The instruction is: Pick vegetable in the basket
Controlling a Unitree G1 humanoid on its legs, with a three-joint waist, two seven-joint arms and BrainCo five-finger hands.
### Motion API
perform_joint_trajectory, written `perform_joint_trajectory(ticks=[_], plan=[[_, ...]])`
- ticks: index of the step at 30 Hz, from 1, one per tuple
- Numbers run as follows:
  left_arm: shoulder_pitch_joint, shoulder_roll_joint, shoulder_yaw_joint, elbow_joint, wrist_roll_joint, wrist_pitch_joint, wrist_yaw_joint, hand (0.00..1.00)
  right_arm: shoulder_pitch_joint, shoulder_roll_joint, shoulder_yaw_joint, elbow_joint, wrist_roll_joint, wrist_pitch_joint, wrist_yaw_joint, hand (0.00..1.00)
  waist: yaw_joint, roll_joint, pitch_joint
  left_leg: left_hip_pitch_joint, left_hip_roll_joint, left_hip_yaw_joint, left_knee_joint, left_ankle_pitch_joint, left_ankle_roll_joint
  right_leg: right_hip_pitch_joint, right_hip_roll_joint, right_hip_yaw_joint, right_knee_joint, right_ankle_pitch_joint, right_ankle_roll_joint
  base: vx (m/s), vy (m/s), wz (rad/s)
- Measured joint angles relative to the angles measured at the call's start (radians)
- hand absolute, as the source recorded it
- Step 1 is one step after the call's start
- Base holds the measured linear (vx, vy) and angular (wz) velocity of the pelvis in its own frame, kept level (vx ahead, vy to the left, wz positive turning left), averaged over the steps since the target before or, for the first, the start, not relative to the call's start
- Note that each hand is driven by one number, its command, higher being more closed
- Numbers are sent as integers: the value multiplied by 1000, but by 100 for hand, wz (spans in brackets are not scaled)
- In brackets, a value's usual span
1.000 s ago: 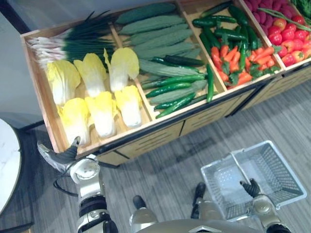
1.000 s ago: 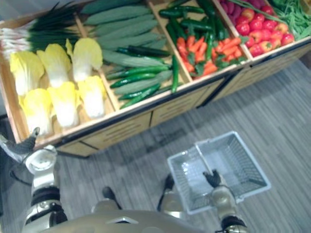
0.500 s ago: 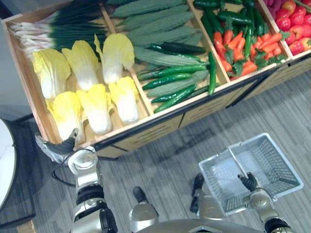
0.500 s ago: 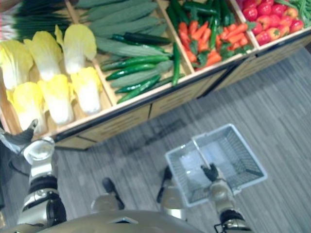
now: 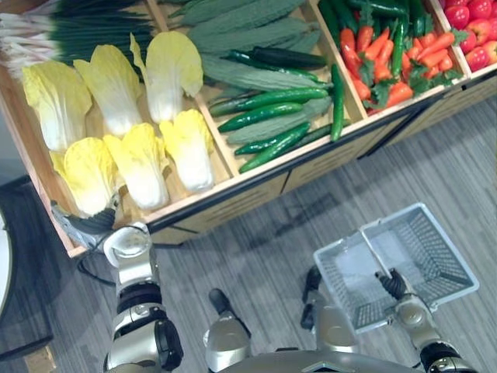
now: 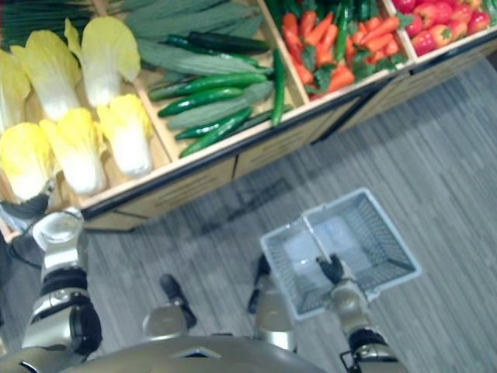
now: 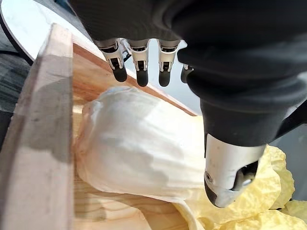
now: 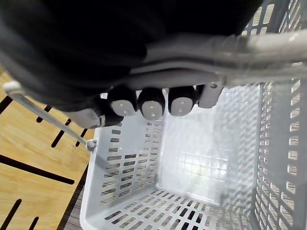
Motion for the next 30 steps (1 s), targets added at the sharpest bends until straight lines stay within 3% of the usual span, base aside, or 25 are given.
perform_joint_trajectory(ticks=[22,23,30], plan=[[-102,81,4,163,-4,10,-21,0,-31,0,12,10,2,-10,0,100,4,-26,36,-32,0,24,0,0,0,-58,2,32,14,0,-1,-3,-12,-3],[-104,81,3,164,-4,9,-22,100,-32,0,16,10,3,-9,0,100,6,-27,37,-32,0,24,0,0,0,-58,2,32,14,0,-1,0,0,0],[-152,155,1,256,-3,12,-51,100,-42,0,43,9,13,-15,7,100,8,-40,45,-28,1,28,0,-1,-1,-62,5,43,14,3,-5,-40,-17,-3]])
